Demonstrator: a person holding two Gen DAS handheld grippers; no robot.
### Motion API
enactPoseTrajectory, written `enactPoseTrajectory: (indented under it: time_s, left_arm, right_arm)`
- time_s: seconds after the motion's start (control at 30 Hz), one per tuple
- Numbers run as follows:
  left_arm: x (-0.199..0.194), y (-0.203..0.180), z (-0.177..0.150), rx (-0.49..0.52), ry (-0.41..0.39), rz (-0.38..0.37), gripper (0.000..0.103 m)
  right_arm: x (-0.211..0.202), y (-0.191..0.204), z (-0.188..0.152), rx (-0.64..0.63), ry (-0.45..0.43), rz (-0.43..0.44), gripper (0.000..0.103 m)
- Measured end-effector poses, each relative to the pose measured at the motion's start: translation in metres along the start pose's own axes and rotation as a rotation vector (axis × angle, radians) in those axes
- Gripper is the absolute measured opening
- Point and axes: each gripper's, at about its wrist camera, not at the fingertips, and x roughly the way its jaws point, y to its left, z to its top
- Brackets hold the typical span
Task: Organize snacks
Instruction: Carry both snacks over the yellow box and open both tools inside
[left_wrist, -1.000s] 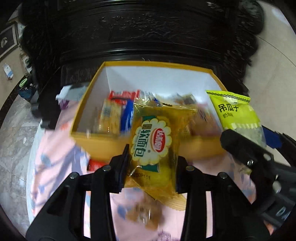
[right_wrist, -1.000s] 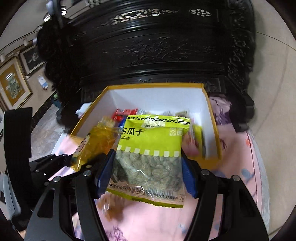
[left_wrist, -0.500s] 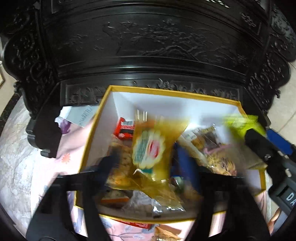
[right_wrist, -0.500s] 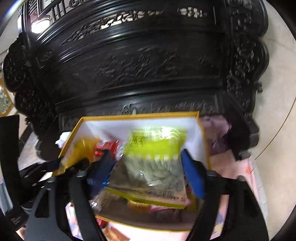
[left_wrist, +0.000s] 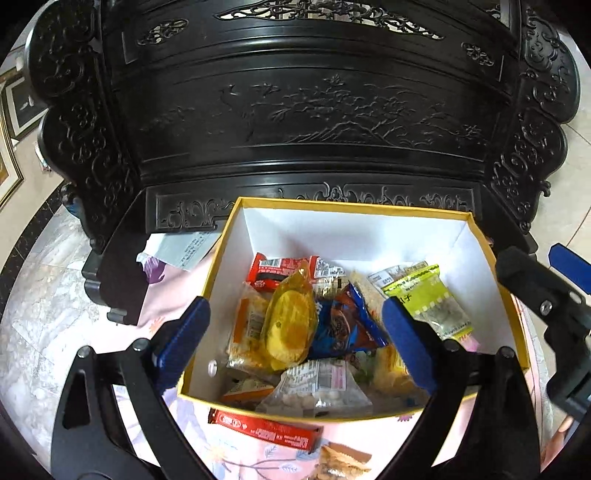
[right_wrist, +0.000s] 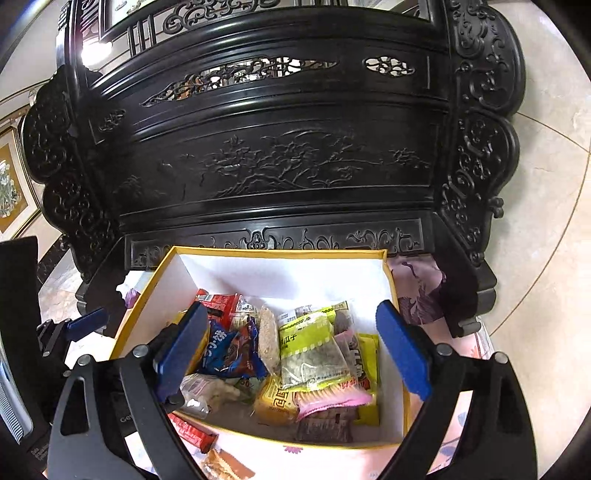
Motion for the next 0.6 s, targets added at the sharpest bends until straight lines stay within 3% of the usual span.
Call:
enactPoseTrajectory:
  time_s: [0.43, 0.6]
  left_arm:
    - [-0.043, 0.008, -0.035, 0.0, -0.009, -0.032, 0.096]
    - [-0.062, 0.022, -0.057, -0.013, -0.019, -0.023, 0.096]
  right_arm:
    - [-0.032, 0.01, -0.038, 0.002, 0.045, 0.051, 0.094]
    - [-0.066, 0.016, -0.054, -0.004, 0.005, 0.086, 0.094]
